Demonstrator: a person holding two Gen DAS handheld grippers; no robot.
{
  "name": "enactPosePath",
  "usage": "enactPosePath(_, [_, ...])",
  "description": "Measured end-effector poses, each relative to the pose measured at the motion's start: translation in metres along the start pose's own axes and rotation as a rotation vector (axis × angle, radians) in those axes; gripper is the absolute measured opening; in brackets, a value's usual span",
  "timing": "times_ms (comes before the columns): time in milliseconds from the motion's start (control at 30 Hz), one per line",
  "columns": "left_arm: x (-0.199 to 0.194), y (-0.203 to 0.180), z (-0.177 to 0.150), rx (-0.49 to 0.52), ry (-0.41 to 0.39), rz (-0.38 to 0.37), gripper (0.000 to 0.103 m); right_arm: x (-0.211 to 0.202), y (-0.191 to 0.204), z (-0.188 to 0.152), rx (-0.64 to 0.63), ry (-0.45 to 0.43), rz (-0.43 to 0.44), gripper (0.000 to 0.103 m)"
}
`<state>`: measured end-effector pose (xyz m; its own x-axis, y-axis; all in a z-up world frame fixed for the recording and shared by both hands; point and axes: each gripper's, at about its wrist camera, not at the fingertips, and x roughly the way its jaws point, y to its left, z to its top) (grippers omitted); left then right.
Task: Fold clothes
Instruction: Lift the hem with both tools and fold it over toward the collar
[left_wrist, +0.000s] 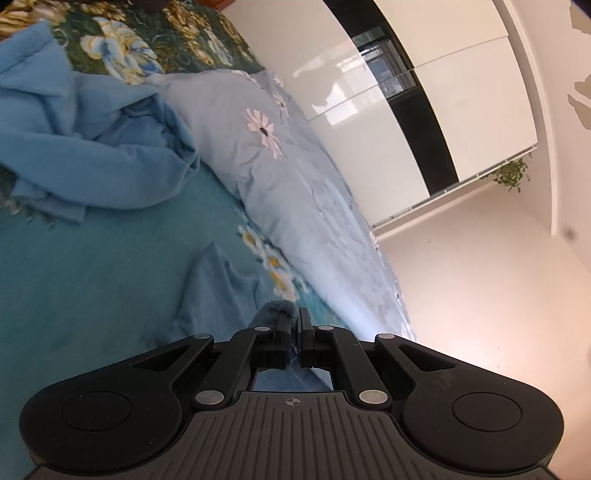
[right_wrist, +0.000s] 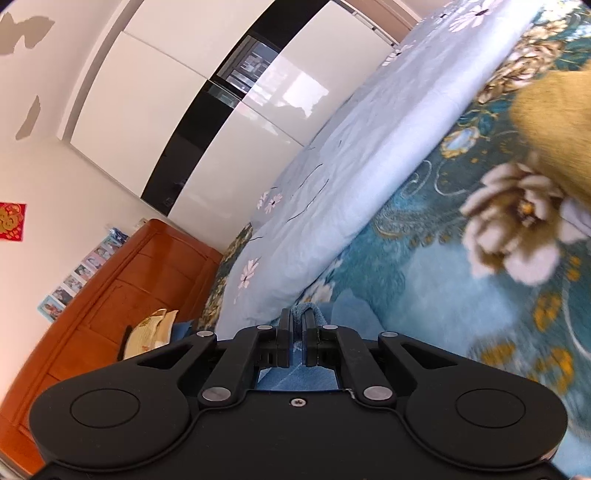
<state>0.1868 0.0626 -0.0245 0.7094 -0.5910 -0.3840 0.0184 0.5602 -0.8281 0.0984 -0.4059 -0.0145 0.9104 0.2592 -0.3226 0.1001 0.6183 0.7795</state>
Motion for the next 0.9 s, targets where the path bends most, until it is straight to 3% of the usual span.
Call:
enactPosePath(433, [0.078,0.026,0.033,-0.012,0.005,0.053,0.002,0.099,-0.022,0.020,-0.020,0.039,-0.098,0.005])
enactPosePath(667, [0.102,0.039,0.035,0.001,0.012,0.120,0.002,0.136,-0.028,0.022,-0.043,0.069,-0.142,0.005])
enactPosePath(900, [0.110,0.038,0.038,0.037,-0.006,0.140,0.002,0.157,-0.035,0.021,-0.058,0.091,-0.184,0.005])
